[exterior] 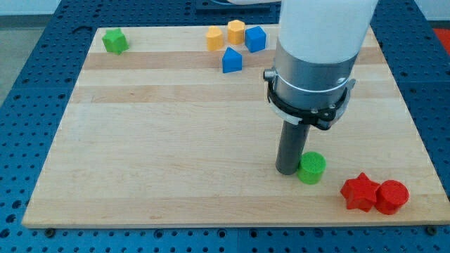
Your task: Push the green circle above the red star
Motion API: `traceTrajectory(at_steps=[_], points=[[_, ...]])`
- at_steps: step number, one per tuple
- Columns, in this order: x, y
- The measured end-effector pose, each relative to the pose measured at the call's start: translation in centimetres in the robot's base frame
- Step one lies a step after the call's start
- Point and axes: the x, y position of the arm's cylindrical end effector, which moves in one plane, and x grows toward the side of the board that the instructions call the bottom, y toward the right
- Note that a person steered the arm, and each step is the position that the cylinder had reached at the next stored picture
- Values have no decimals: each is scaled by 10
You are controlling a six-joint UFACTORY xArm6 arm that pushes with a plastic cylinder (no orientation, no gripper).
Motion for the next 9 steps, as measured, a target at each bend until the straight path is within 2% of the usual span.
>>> traceTrajectory(at_steps=[7,9], points=[[8,66],[7,56]])
